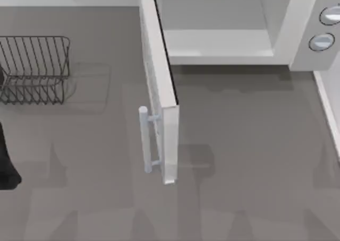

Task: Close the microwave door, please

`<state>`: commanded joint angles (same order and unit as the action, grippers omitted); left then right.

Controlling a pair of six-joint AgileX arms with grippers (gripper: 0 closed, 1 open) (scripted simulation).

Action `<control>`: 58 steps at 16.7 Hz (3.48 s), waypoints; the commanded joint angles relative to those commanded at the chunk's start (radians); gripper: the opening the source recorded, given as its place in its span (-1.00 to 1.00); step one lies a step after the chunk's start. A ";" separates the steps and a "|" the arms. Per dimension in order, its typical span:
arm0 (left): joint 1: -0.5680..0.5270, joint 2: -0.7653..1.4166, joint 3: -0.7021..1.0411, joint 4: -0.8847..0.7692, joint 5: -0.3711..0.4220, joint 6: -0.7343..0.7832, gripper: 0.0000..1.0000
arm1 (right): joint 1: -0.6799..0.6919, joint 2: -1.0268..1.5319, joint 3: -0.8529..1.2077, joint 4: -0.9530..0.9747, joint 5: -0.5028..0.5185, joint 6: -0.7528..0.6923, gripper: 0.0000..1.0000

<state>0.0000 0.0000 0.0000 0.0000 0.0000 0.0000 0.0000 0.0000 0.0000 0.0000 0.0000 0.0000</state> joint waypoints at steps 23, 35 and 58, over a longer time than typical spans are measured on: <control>-0.291 1.325 1.482 -1.086 0.323 0.701 1.00 | 0.000 0.000 0.000 0.000 0.000 0.000 1.00; -0.392 1.820 2.039 -1.495 0.448 0.959 1.00 | 0.000 0.000 0.000 0.000 0.000 0.000 1.00; -0.485 1.808 1.733 -1.160 0.419 0.862 0.25 | 0.000 0.000 0.000 0.000 0.000 0.000 1.00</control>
<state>-0.4850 1.8079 1.7335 -1.1602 0.4189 0.8617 0.0000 0.0000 0.0000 0.0000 0.0000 0.0000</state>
